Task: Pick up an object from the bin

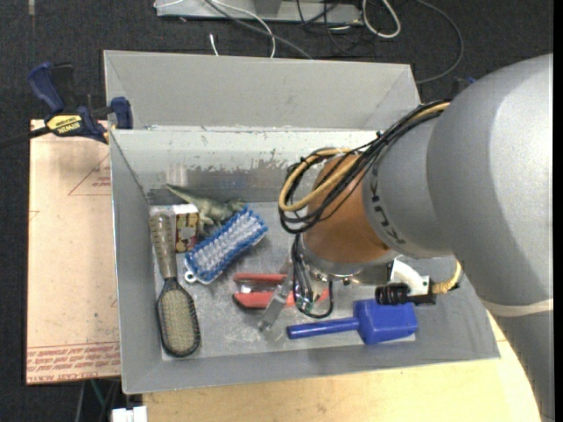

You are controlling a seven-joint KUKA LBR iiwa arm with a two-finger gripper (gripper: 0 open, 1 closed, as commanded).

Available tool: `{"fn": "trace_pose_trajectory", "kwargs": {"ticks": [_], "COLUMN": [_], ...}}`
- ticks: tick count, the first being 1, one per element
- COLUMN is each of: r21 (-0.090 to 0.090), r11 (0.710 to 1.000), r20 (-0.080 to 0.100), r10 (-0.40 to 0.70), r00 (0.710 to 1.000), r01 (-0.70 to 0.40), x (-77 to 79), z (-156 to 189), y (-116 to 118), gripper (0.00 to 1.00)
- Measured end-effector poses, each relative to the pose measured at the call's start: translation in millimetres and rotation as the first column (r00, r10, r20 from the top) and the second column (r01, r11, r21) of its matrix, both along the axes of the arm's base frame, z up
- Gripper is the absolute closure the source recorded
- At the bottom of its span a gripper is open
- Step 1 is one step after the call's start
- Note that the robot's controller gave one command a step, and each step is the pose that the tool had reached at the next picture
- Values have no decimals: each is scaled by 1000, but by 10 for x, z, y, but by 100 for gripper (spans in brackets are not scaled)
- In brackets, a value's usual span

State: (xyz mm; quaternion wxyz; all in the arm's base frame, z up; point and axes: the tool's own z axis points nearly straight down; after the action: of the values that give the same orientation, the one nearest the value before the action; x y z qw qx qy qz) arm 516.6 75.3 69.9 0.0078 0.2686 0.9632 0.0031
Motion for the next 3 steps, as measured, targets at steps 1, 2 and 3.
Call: {"fn": "trace_pose_trajectory", "kwargs": {"ticks": [1, 2, 3], "r21": [-1, -1, 2], "r11": [932, 932, 932], "r20": [-8, -8, -17], "r10": [363, 363, 363], "r00": [932, 932, 932], "r01": [-363, -363, -363], "x": [150, 149, 120], "z": [36, 38, 251], "y": [-7, -7, -9], "gripper": [100, 100, 100]}}
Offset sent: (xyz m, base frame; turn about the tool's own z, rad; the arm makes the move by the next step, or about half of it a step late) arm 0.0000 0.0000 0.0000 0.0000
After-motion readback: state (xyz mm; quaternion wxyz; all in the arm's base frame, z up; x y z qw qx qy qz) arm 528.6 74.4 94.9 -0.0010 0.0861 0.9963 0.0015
